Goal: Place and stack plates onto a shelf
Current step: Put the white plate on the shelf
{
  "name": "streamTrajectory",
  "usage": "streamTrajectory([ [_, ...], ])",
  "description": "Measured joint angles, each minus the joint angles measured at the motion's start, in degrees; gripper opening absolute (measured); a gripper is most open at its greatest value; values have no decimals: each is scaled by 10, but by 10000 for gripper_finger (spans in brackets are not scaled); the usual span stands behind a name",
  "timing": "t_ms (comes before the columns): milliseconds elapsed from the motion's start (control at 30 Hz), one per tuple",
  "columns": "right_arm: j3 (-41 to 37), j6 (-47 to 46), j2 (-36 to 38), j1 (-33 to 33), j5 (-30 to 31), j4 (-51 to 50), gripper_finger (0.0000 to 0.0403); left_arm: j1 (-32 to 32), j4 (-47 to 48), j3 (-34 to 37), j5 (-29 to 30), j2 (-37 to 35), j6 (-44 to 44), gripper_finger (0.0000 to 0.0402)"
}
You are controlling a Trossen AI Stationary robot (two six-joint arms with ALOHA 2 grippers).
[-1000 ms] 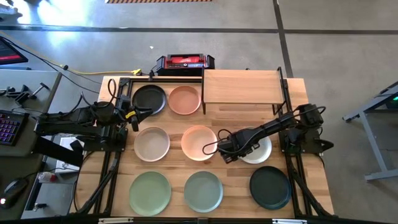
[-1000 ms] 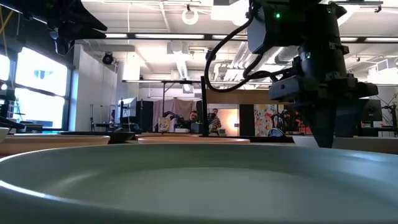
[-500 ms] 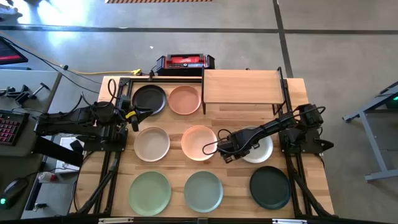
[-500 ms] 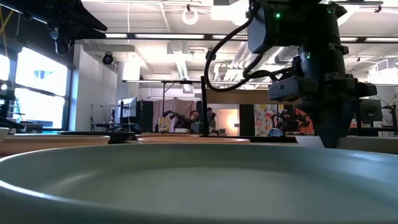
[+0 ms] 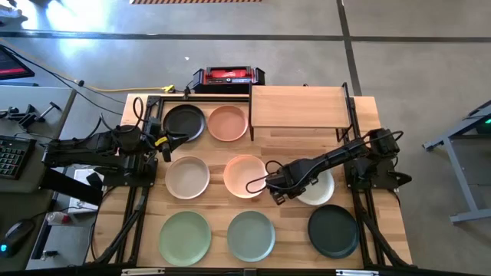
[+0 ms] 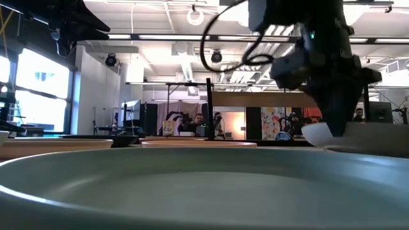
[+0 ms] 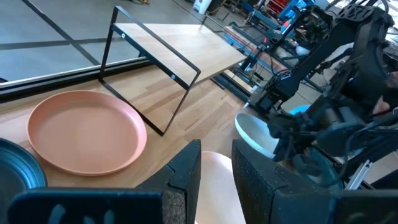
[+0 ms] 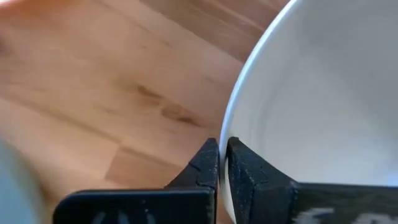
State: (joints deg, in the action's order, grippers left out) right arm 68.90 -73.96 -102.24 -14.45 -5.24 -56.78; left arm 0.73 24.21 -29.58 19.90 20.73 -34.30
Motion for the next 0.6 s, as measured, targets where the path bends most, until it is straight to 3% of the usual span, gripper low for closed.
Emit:
streamTrajectory([
  [600,281,50,0,-27,97,-228,0,0,0,0,2,0,0,78],
])
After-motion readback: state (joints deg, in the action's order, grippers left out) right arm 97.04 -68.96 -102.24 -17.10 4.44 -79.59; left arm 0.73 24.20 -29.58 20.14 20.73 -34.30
